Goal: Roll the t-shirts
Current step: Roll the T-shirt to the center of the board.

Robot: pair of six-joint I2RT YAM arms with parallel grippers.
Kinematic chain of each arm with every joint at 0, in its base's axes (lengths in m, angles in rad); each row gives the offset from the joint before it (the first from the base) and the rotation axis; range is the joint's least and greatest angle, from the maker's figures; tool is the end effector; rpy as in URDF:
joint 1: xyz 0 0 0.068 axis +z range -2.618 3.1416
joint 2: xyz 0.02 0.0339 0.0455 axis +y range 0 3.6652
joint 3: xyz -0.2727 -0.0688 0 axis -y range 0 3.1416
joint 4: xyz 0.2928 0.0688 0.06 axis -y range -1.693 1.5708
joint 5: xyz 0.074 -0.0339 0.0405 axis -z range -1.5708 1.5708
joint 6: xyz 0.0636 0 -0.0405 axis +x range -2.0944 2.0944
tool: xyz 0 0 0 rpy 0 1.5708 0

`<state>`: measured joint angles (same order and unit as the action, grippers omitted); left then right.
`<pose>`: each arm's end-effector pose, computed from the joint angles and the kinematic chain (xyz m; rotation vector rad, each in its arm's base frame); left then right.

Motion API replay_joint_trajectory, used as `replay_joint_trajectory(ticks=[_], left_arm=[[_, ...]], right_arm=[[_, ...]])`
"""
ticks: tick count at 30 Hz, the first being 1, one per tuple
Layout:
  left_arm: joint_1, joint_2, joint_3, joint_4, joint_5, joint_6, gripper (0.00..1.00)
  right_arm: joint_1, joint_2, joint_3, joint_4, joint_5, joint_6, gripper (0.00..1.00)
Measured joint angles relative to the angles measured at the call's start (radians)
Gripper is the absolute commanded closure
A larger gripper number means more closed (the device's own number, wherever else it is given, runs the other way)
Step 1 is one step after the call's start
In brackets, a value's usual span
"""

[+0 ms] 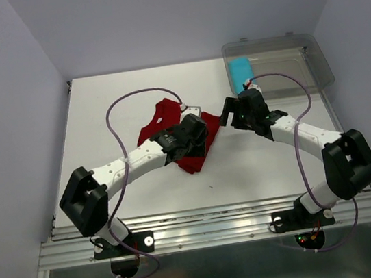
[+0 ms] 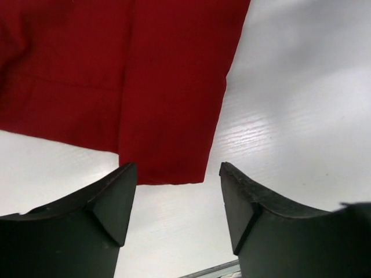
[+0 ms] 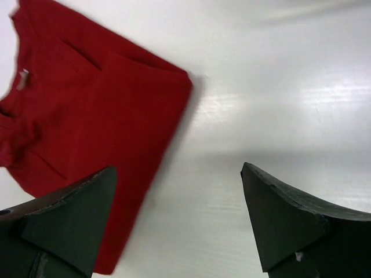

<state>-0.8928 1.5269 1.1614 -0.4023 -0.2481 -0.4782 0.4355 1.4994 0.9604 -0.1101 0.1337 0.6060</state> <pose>0.2634 -0.3022 0.2431 0.3605 2.3163 -0.4032 0.3588 0.1576 0.2039 0.2656 2.2310 0.4243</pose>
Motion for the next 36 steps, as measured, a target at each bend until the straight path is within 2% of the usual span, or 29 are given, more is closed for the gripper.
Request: replay_joint_trajectory(ticks=[7,13,20,23,24,25,26,31,36], left_arm=[[-0.109,0.123,0.054,-0.066,-0.09,-0.018,0.27],[-0.165,0.257,0.134,-0.083,-0.161,-0.018,0.34],[-0.172,0.348,0.135,-0.088,-0.193,-0.015,0.4],[-0.172,0.38,0.135,-0.086,-0.207,-0.011,0.48],[-0.172,0.394,0.14,-0.087,-0.217,-0.009,0.75],[-0.172,0.411,0.148,-0.088,-0.229,-0.005,0.97],[-0.172,0.426,0.159,-0.091,-0.247,-0.003,1.0],[-0.163,0.452,0.194,-0.113,-0.261,0.013,1.0],[-0.135,0.41,0.16,-0.069,-0.167,0.08,1.0]], right_arm=[[-0.035,-0.183,-0.216,-0.074,0.003,0.017,0.0],[-0.042,-0.284,-0.296,-0.097,-0.003,0.05,0.0],[-0.042,-0.317,-0.356,-0.108,-0.03,0.078,0.0],[-0.042,-0.318,-0.369,-0.115,-0.041,0.087,0.0],[-0.042,-0.318,-0.37,-0.116,-0.045,0.09,0.0],[-0.042,-0.318,-0.371,-0.117,-0.048,0.092,0.0],[-0.042,-0.318,-0.371,-0.116,-0.053,0.095,0.0],[-0.042,-0.317,-0.38,-0.095,-0.115,0.097,0.0],[-0.042,-0.289,-0.395,-0.008,-0.233,0.113,0.0]])
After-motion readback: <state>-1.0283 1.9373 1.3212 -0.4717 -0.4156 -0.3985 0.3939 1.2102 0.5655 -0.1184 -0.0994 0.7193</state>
